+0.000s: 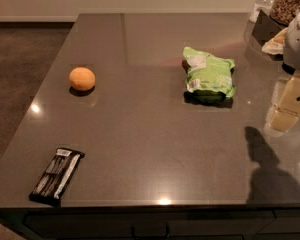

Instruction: Move rxbar chocolate near green rice chip bag

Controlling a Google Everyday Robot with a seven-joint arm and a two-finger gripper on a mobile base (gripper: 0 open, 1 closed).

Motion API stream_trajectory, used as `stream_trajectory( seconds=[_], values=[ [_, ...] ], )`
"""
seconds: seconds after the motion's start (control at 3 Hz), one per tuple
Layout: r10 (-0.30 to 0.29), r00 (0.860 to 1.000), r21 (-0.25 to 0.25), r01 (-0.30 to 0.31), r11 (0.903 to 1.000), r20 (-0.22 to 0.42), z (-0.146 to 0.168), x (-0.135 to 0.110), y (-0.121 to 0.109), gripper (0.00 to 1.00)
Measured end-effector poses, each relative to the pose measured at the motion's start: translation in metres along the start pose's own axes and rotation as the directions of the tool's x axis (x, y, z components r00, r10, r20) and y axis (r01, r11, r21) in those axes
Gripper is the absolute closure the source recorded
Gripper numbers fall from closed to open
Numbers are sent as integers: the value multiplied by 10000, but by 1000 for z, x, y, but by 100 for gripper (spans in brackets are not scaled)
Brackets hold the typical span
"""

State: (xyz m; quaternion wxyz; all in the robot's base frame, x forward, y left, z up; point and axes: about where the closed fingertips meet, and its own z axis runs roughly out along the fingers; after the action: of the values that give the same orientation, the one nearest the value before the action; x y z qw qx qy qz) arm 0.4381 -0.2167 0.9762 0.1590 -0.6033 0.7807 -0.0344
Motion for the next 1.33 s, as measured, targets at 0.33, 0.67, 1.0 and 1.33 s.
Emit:
stream_trajectory(
  seconds=[0.33, 0.67, 1.0, 1.33],
  values=[
    [0, 10000, 2, 0, 10000, 1, 0, 0, 0, 0],
    [-1326, 9889, -316, 1350, 9903, 673, 10, -44, 10, 0],
    [-2678, 9547, -656, 2778, 9584, 1295, 23, -88, 20, 0],
    [-3704, 9101, -941, 3917, 9152, 1859, 36, -127, 37, 0]
  ],
)
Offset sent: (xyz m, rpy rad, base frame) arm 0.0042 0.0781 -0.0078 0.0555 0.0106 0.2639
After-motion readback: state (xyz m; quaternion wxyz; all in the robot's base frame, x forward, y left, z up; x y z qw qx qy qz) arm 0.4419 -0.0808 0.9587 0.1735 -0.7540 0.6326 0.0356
